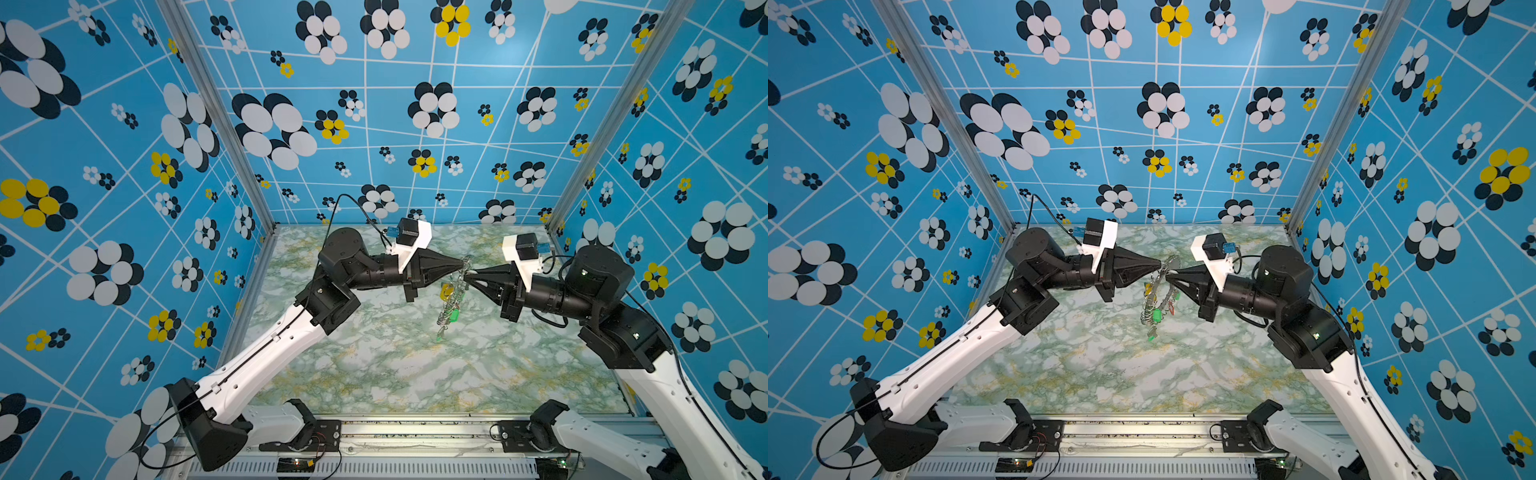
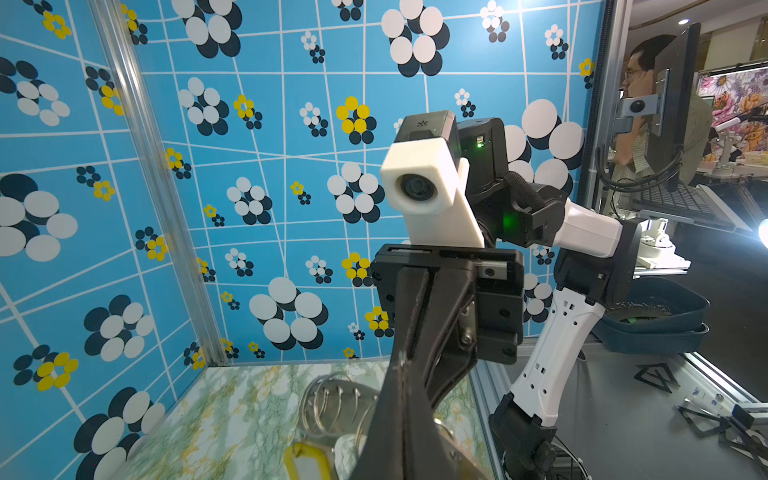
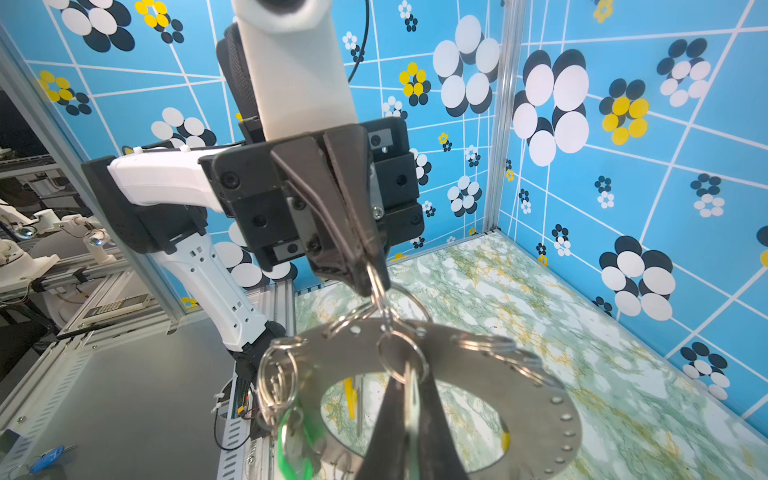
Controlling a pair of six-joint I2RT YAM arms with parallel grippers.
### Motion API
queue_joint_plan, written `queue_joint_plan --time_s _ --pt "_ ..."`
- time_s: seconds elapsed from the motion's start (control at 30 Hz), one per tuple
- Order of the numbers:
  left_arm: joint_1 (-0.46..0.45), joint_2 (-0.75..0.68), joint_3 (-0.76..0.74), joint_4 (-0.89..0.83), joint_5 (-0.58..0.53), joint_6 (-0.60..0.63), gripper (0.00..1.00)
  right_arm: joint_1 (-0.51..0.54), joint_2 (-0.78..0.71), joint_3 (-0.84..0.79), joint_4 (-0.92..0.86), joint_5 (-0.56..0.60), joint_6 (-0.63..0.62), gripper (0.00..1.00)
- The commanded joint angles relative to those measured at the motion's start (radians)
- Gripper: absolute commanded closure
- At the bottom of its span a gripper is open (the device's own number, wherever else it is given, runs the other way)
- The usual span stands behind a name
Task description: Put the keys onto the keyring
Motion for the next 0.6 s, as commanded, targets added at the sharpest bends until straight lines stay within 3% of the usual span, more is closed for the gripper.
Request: queue_joint_plan --time_s 0.0,0.57 --pt "-0.003 -0.027 -0.01 0.019 -0.017 0.02 1.0 0.009 -0.015 0.035 -0.057 -0.002 -0.026 1.0" --pt "-0.018 0.016 0.022 -0.056 0.042 0.023 1.0 0.009 0.002 0.088 -0.109 0.041 -0.069 1.0"
